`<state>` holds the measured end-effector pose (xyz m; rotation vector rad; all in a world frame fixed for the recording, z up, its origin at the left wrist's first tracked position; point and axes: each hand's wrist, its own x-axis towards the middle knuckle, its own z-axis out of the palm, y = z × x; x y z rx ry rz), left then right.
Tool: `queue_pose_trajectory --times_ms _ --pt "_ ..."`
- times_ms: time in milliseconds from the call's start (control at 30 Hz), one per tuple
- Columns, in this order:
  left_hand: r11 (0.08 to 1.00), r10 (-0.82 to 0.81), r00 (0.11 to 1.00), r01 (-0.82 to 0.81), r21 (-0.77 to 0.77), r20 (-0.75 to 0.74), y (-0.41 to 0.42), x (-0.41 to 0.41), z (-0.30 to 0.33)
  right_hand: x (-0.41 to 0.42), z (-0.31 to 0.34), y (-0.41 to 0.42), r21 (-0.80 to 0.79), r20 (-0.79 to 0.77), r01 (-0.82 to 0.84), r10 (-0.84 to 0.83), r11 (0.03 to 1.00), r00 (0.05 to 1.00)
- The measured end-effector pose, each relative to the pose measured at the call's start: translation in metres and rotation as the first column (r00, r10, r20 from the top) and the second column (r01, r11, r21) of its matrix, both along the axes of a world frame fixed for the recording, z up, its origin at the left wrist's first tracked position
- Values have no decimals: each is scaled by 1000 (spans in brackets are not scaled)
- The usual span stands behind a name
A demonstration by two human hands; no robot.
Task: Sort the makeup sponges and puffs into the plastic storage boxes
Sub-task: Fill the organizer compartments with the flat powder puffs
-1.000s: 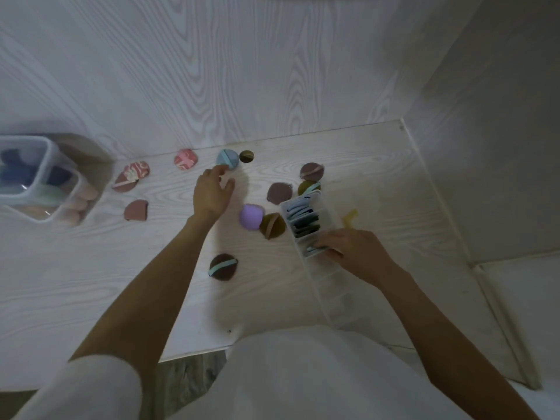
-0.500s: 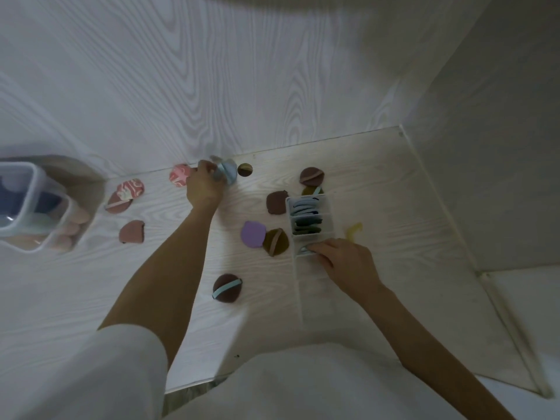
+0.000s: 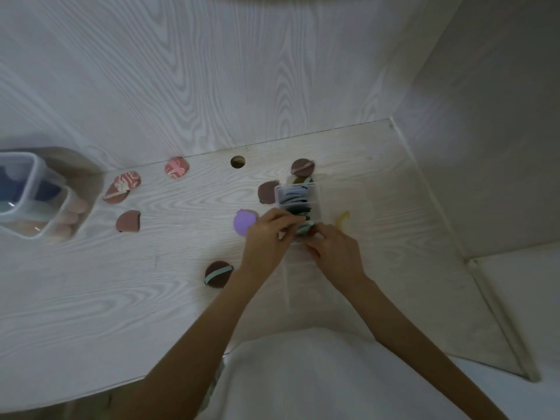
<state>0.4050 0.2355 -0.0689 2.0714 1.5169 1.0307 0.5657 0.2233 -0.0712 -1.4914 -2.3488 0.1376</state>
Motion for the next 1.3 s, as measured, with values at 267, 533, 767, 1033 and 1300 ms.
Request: queue_pose_trajectory --times_ms 267,533,767,1033,1300 --pt "996 -64 948 43 -74 -311 7 5 -3 2 -1 0 29 -22 11 -10 1000 1000" --pt "986 -152 959 130 -107 -239 -4 -5 8 4 -7 3 53 -22 -9 10 999 1000" --pt "927 204 971 -233 -295 -125 -24 -63 -10 1 -3 4 -64 18 39 -38 997 999" --pt "827 291 901 -406 -390 -320 -54 -113 -21 -30 36 14 65 -30 -152 154 986 988" --pt "779 260 924 -372 -504 -281 -75 -120 -35 -126 7 51 -371 293 -249 367 895 883"
